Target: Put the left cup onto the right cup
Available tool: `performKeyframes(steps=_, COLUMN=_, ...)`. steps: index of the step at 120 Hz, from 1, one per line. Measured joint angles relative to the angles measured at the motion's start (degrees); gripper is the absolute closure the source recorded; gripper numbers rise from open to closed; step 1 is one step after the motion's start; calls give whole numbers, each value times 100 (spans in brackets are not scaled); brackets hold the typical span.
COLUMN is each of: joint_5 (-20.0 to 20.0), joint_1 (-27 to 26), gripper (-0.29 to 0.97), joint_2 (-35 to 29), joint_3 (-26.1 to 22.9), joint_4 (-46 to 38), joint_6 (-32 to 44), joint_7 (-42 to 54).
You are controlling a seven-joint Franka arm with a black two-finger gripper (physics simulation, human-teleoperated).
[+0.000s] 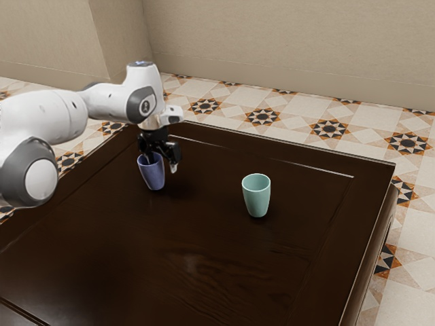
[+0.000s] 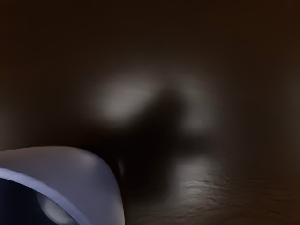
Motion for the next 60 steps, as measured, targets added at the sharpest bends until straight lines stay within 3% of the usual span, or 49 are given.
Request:
performKeyframes(steps=46, joint_5=-13, joint_1=9, gripper=0, joint_2=100, joint_3=8, joint_4=-75, joint_6=71, joint_7=-13)
performKeyframes(steps=60, joint_5=-15, joint_1=8, gripper=11, joint_2=100, joint_3=9, joint_4=-79, joint_6=78, joint_7=-17)
